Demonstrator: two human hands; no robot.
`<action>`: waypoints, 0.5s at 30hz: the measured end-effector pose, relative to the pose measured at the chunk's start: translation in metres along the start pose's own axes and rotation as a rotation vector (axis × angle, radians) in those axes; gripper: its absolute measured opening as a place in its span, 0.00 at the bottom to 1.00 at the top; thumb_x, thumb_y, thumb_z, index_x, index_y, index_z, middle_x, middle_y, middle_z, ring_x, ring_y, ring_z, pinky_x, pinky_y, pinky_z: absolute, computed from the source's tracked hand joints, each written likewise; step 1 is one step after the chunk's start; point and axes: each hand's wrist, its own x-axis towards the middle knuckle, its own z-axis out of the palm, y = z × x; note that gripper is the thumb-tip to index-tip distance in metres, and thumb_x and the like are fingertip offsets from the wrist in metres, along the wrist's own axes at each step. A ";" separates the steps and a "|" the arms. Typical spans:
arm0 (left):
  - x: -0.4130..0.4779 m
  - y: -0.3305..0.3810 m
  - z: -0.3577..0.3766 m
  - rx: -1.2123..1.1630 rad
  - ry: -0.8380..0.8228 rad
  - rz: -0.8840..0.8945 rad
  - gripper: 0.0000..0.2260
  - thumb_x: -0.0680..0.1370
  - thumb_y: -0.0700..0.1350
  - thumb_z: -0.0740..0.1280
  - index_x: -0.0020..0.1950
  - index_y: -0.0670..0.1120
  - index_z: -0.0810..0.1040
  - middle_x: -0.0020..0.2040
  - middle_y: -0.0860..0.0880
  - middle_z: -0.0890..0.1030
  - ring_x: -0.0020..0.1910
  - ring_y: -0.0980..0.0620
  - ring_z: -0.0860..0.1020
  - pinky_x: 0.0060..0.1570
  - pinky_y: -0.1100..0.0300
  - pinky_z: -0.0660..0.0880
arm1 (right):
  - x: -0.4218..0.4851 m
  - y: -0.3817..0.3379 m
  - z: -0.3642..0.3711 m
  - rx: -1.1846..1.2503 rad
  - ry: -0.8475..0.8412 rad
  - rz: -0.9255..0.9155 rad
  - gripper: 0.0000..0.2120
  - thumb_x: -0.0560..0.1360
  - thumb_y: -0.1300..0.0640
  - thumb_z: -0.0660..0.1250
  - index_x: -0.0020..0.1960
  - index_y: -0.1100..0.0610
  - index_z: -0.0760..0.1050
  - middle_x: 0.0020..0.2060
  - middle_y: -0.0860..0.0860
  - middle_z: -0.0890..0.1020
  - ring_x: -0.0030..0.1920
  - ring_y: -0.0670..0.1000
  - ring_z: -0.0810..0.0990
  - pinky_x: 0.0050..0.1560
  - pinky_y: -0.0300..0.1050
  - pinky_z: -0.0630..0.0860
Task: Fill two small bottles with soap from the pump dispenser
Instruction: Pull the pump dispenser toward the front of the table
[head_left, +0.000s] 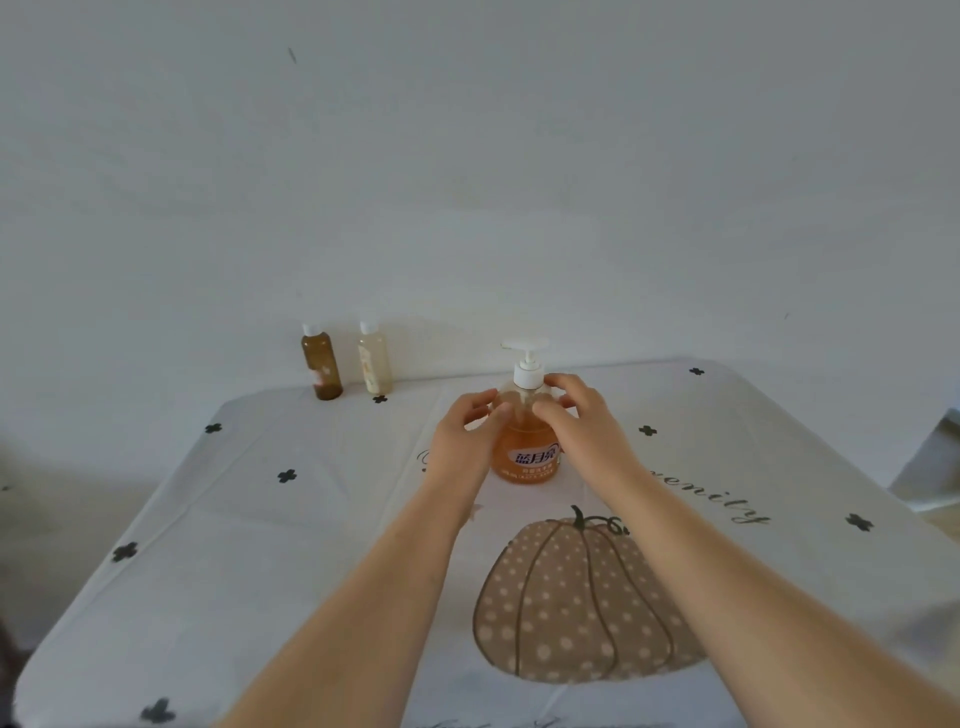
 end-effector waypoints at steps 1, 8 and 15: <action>-0.003 -0.001 0.000 -0.008 -0.002 -0.003 0.13 0.80 0.51 0.68 0.65 0.53 0.77 0.61 0.52 0.80 0.58 0.53 0.79 0.59 0.53 0.77 | -0.003 0.000 0.001 -0.002 0.006 -0.003 0.16 0.80 0.46 0.64 0.67 0.42 0.71 0.62 0.48 0.72 0.54 0.44 0.76 0.50 0.44 0.73; -0.018 -0.006 -0.002 -0.054 -0.021 -0.017 0.11 0.78 0.51 0.70 0.60 0.54 0.79 0.58 0.51 0.83 0.56 0.53 0.81 0.60 0.51 0.78 | -0.021 0.000 -0.001 -0.013 0.038 0.010 0.17 0.80 0.48 0.64 0.69 0.42 0.70 0.61 0.48 0.72 0.51 0.41 0.75 0.44 0.40 0.70; -0.025 -0.003 -0.004 -0.082 -0.052 -0.028 0.12 0.79 0.51 0.69 0.62 0.54 0.78 0.59 0.51 0.82 0.56 0.54 0.81 0.54 0.59 0.77 | -0.030 -0.002 0.000 0.000 0.049 0.025 0.17 0.80 0.49 0.64 0.69 0.42 0.70 0.61 0.48 0.73 0.51 0.39 0.74 0.42 0.38 0.68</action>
